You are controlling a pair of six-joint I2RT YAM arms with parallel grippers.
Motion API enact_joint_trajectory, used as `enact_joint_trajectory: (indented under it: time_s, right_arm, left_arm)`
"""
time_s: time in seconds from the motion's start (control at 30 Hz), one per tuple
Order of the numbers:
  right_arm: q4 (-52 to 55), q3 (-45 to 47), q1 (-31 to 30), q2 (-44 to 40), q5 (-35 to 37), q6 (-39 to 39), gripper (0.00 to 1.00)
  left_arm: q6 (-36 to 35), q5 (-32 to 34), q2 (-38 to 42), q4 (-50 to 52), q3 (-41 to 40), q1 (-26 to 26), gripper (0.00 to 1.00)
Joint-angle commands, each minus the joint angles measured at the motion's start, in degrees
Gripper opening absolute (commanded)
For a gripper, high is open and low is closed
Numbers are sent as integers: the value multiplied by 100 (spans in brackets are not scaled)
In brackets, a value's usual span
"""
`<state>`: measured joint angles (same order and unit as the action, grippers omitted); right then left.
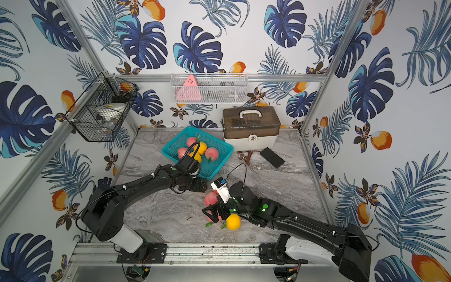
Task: Put the peaches into the basket
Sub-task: Pick up the peach from the center of the board.
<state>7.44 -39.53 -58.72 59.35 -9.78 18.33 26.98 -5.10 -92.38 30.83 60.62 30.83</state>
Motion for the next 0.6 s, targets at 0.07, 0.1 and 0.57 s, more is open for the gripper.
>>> enact_joint_trajectory:
  time_s: [0.07,0.1,0.57]
  right_arm:
    - [-138,-4,-3,-72,178,-40,100]
    - [-142,-2,1,-68,187,-31,100]
    - [-182,-40,1,-9,195,12,100]
  left_arm:
    - [-9,162,-96,-401,-109,-6,97]
    - [8,182,-105,-490,-157,-5,96]
    - [188,312,-4,-1439,-706,-2,88]
